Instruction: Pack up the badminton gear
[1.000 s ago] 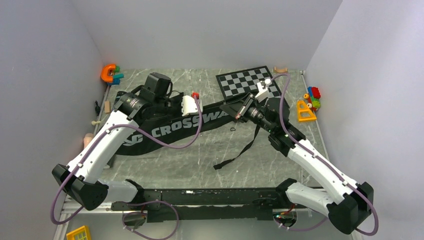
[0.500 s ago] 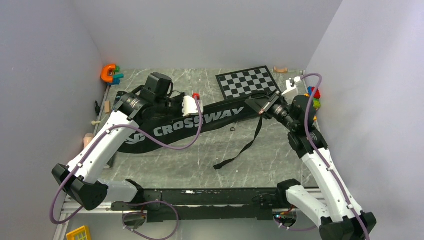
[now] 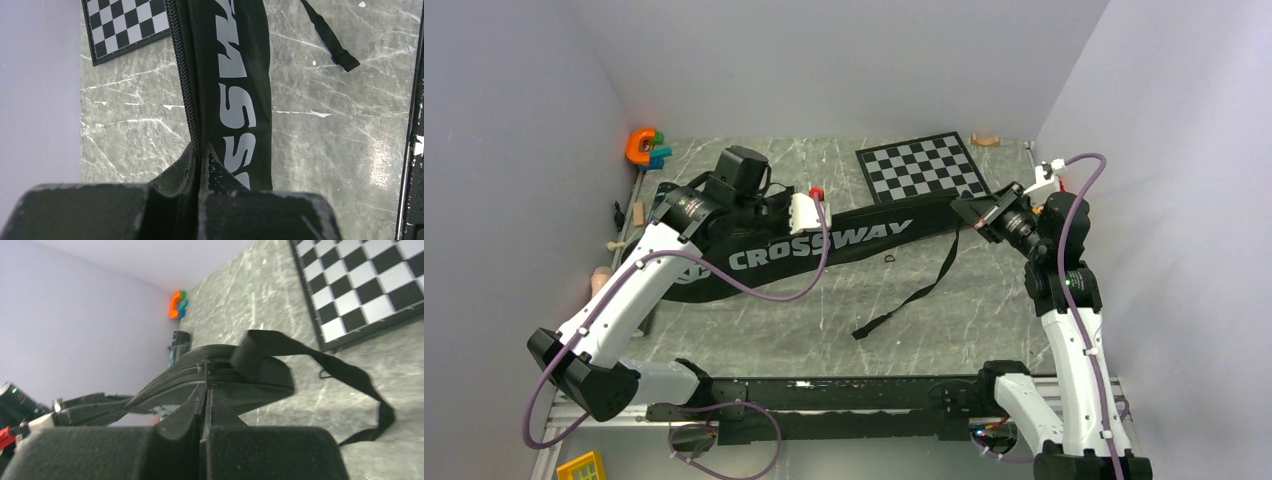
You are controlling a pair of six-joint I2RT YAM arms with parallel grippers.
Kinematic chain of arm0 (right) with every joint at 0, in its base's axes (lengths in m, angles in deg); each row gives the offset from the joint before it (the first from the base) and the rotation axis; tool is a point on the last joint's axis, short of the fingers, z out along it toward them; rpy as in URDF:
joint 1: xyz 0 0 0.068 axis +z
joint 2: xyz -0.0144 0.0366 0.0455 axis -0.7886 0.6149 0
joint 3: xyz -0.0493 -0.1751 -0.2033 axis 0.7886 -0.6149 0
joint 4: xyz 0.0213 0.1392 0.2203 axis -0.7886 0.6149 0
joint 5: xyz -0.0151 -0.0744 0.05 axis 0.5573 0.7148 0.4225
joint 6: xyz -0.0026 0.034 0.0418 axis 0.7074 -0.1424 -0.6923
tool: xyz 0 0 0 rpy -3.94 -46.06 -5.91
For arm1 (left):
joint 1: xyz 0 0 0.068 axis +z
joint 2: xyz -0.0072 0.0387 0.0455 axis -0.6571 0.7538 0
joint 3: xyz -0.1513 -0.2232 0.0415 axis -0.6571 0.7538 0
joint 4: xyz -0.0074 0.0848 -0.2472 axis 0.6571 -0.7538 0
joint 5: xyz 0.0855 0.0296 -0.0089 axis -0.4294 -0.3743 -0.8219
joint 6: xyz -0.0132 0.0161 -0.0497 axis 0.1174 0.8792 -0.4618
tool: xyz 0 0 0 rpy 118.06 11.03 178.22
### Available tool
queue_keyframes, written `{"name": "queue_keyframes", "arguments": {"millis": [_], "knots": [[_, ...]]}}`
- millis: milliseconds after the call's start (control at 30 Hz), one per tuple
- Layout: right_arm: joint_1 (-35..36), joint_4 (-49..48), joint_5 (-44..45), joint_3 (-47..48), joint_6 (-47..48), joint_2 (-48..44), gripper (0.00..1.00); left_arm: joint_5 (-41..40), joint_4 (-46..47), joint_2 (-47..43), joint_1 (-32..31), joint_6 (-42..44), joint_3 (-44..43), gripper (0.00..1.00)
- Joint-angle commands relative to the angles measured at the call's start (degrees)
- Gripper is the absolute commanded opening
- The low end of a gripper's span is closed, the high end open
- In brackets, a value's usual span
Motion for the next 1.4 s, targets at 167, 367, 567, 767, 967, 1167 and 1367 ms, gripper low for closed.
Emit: {"name": "queue_keyframes", "arguments": {"millis": [167, 367, 567, 767, 967, 1167, 1367], "knots": [[-9.46, 5.15, -4.59, 0.9, 3.85, 0.61, 0.0, 0.19, 1.04, -2.93, 0.06, 0.65, -1.22, 0.0], [-9.5, 3.65, -6.71, 0.08, 3.48, -0.13, 0.1, 0.04, 1.72, -2.02, -0.33, 0.08, -1.67, 0.0], [-9.63, 4.75, -5.74, 5.29, 3.31, -0.51, 0.62, -0.4, 4.84, 1.77, -3.25, -3.84, -2.4, 0.0], [-9.61, 9.62, 1.3, 10.84, 5.81, -1.89, 0.77, -0.21, 7.42, 8.85, -8.27, -4.97, -4.98, 0.0], [-9.63, 12.77, 6.23, 10.2, 6.26, -3.67, 0.79, 2.01, 7.72, 18.89, -9.84, -5.68, -10.07, 0.0], [-9.63, 12.21, 5.8, 4.86, 5.06, -4.68, 0.79, 2.28, 11.69, 27.22, -10.43, -6.07, -9.35, 0.0], [-9.49, 9.22, 5.96, -3.64, 4.76, -5.8, 0.82, 0.98, 14.84, 32.41, -10.35, -6.72, -8.41, 0.18]]}}
